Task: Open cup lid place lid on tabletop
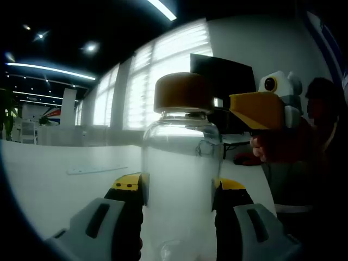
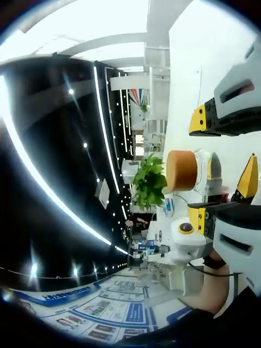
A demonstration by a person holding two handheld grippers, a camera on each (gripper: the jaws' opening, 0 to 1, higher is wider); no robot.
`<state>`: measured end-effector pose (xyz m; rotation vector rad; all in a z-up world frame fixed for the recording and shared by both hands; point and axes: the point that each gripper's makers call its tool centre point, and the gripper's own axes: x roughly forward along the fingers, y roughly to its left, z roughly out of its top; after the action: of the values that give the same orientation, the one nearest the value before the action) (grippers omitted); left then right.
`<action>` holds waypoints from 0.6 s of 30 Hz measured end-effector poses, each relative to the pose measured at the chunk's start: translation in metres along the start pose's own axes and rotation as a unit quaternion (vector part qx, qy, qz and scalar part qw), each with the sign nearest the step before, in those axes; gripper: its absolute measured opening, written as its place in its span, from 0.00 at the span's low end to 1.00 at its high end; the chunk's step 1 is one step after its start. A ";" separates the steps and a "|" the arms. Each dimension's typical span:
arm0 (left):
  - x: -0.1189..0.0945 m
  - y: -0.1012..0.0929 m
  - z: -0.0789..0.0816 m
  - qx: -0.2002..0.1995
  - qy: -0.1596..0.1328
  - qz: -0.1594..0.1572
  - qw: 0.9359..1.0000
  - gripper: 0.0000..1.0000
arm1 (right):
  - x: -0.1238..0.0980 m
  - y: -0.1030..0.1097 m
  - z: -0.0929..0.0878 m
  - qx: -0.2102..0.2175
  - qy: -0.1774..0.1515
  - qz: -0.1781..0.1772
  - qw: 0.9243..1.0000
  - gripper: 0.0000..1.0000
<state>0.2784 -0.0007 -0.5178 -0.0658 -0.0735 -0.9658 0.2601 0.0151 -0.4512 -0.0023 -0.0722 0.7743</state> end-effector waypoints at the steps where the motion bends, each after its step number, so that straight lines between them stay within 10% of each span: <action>1: 0.000 0.001 0.000 0.000 0.000 0.000 1.000 0.43 | 0.002 0.000 0.001 0.000 -0.001 -0.002 1.000 0.43; 18: 0.004 0.006 -0.001 -0.002 0.002 0.000 1.000 0.43 | 0.027 -0.001 0.002 0.001 0.008 -0.017 1.000 0.39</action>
<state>0.2851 -0.0006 -0.5183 -0.0685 -0.0685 -0.9651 0.2796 0.0331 -0.4477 -0.0046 -0.0563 0.7411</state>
